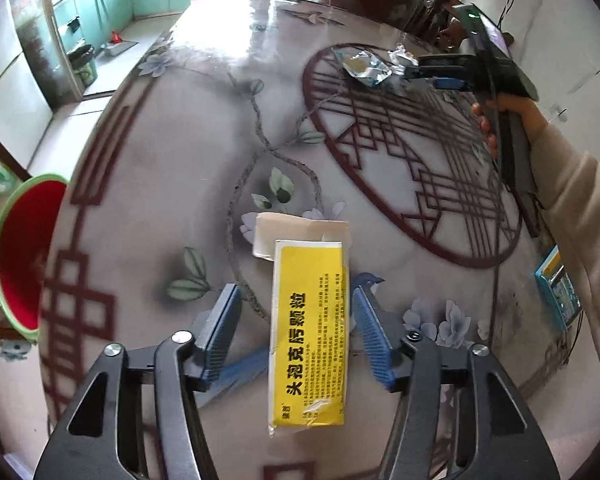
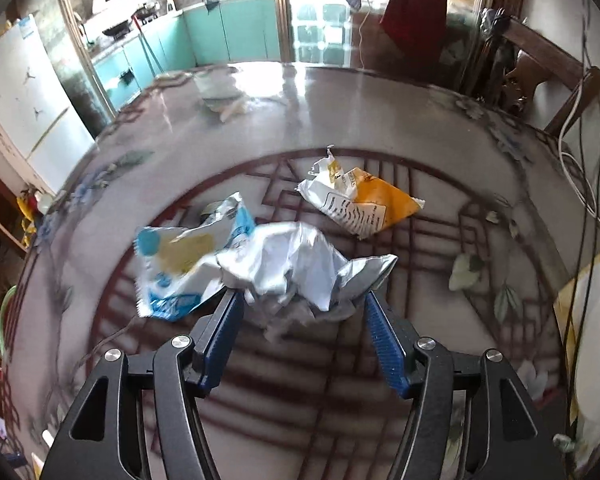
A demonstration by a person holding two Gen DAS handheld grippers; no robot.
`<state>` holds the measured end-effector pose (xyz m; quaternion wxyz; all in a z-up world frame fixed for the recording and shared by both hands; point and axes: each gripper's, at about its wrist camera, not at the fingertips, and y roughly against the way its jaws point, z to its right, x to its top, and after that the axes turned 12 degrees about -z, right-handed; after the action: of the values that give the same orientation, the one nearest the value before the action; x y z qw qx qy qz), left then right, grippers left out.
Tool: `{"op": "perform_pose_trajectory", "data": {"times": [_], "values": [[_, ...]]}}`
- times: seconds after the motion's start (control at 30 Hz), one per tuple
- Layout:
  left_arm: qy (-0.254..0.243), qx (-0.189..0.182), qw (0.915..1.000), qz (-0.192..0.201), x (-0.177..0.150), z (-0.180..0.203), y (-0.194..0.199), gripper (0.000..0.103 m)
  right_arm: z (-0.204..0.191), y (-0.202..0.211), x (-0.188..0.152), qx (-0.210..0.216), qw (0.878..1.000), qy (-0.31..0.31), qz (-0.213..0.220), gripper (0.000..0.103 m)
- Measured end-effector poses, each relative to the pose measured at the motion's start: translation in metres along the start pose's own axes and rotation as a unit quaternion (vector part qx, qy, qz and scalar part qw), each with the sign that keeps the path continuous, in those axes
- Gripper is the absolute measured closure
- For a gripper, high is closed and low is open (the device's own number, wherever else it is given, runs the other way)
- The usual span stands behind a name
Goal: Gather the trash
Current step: 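Hold the yellow box with the left gripper while the right grasps the crumpled white paper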
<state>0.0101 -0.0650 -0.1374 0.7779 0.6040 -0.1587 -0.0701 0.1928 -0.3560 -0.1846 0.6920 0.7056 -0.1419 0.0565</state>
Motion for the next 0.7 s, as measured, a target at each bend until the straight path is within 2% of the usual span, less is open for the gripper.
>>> {"op": "perform_pose_trajectory", "data": {"times": [0.07, 0.1, 0.13, 0.17, 0.2, 0.3, 0.4, 0.47, 0.5, 0.53, 0.6, 0.7], "values": [[-0.003, -0.004, 0.9999, -0.011, 0.001, 0.003, -0.006, 0.042, 0.003, -0.006, 0.005, -0.001, 1.000, -0.005, -0.005, 0.044], [-0.003, -0.008, 0.9998, -0.017, 0.002, 0.005, -0.010, 0.042, 0.005, -0.007, 0.005, 0.000, 1.000, -0.007, -0.005, 0.058], [-0.005, -0.012, 0.9997, -0.021, 0.002, 0.006, -0.013, 0.042, 0.006, -0.007, 0.005, 0.006, 1.000, -0.006, -0.007, 0.082], [-0.008, -0.015, 0.9995, -0.025, 0.003, 0.008, -0.016, 0.042, 0.006, -0.007, 0.005, 0.013, 1.000, -0.006, -0.008, 0.096], [-0.011, -0.017, 0.9994, -0.029, 0.003, 0.010, -0.019, 0.042, 0.007, -0.005, 0.002, 0.022, 1.000, -0.007, -0.008, 0.102], [-0.018, -0.018, 0.9988, -0.042, 0.003, 0.014, -0.029, 0.042, 0.007, 0.009, -0.011, 0.041, 0.999, -0.006, 0.005, 0.103], [-0.020, -0.023, 0.9981, -0.054, 0.003, 0.016, -0.036, 0.042, 0.005, 0.022, -0.018, 0.052, 0.998, 0.010, 0.021, 0.103], [-0.024, -0.022, 0.9979, -0.056, 0.004, 0.017, -0.039, 0.052, 0.007, 0.028, -0.019, 0.065, 0.997, 0.002, 0.030, 0.098], [-0.026, -0.023, 0.9978, -0.057, 0.005, 0.017, -0.040, 0.067, 0.012, 0.030, -0.019, 0.077, 0.996, -0.012, 0.035, 0.086], [-0.028, -0.023, 0.9977, -0.058, 0.005, 0.018, -0.041, 0.067, 0.017, 0.031, -0.019, 0.086, 0.995, -0.026, 0.041, 0.066], [-0.029, -0.022, 0.9981, -0.049, 0.005, 0.020, -0.038, 0.067, 0.025, 0.034, -0.017, 0.106, 0.991, -0.057, 0.061, 0.046], [-0.035, -0.012, 0.9990, -0.023, 0.003, 0.023, -0.026, 0.067, 0.024, 0.037, -0.004, 0.117, 0.988, -0.064, 0.081, 0.044]]}}
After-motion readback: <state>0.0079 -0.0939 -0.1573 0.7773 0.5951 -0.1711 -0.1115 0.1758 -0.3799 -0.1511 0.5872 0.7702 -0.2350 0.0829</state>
